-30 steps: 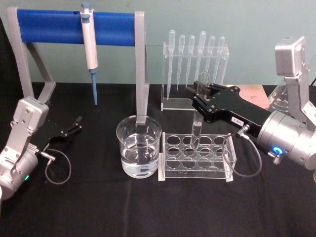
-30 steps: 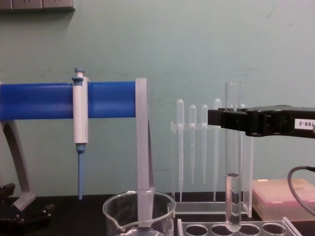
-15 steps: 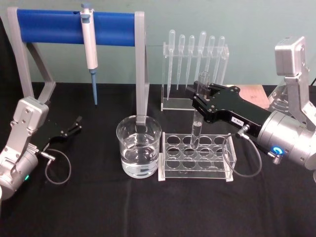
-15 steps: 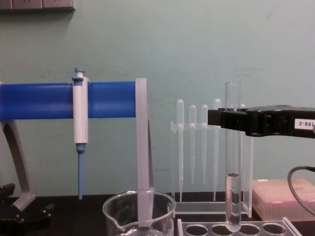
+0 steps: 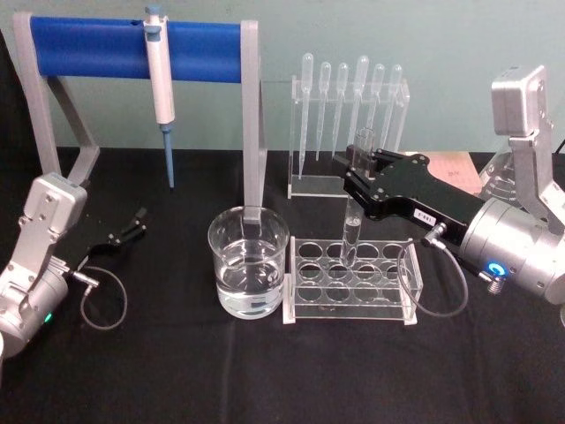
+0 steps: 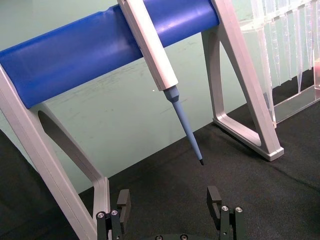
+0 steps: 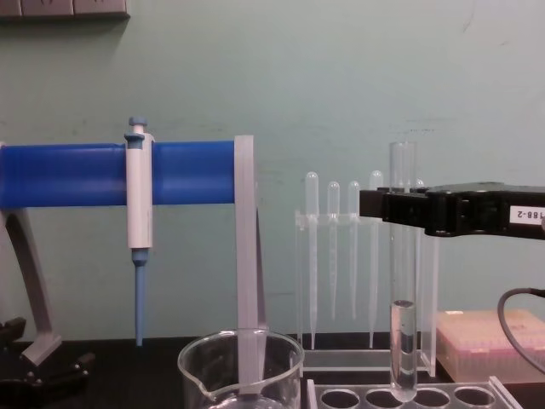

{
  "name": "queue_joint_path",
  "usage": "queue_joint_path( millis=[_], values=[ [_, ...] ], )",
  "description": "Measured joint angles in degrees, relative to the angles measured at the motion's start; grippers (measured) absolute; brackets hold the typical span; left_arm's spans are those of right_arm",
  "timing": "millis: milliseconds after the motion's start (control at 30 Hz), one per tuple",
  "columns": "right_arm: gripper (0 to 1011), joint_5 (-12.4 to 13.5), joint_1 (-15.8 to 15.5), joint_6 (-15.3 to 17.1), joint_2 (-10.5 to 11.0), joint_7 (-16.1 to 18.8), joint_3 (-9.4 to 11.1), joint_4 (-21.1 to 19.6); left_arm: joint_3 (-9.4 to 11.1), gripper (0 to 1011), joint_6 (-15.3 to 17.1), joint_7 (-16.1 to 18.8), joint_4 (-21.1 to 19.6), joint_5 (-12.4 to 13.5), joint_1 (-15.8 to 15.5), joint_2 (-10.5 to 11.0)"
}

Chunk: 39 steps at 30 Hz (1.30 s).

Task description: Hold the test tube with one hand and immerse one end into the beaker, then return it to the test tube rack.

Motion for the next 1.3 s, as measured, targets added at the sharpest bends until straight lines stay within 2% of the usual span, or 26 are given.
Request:
queue_joint_path(
  millis=[1300],
  values=[
    [225,0.0,0.0,0.0,0.0,0.0,0.0,0.0,0.0,1000,0.0,0.0,0.0,0.0,0.0,0.0]
  ],
)
